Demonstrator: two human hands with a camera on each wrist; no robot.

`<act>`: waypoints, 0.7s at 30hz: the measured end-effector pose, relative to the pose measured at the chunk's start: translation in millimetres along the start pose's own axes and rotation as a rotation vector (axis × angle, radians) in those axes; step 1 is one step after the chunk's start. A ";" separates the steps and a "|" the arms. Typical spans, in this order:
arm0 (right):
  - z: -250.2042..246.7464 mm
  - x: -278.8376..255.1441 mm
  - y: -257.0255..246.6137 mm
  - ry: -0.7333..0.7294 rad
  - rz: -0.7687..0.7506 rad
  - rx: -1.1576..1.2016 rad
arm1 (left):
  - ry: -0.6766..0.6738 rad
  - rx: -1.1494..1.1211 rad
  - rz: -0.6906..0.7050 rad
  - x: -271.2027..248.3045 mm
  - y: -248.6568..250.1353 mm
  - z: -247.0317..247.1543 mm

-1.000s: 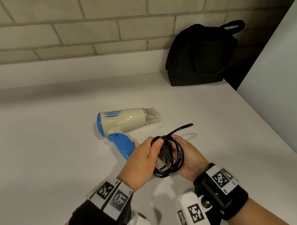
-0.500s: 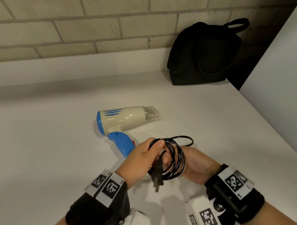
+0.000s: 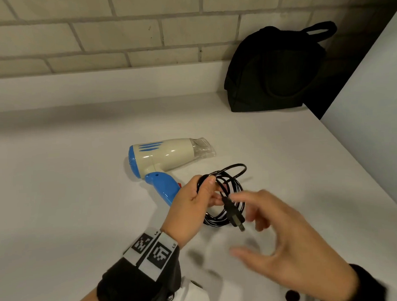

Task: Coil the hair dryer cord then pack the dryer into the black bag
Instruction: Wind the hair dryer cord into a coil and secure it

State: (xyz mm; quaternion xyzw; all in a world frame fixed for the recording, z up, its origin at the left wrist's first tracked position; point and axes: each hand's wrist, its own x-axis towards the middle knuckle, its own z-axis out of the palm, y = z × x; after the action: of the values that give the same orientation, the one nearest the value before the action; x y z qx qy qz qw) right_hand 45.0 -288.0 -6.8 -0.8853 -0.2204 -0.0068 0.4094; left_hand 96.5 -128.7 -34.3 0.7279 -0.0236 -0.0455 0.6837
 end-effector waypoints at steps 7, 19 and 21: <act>16.6 18.3 -17.3 0.096 -0.126 -0.468 | 0.031 0.107 0.083 3.0 0.5 6.2; -37.0 33.8 -54.8 -0.383 -0.366 -0.280 | -0.012 0.058 -0.017 18.6 -0.7 -10.4; -47.0 41.9 -51.4 -0.326 -0.473 -0.167 | -0.084 0.121 -0.011 19.1 -4.4 -10.8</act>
State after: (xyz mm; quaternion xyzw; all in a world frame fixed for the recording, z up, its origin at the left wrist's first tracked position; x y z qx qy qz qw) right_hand 70.4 -276.9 69.5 -0.8294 -0.4820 0.0221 0.2814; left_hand 116.4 -119.5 -38.8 0.7655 -0.0509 -0.0780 0.6366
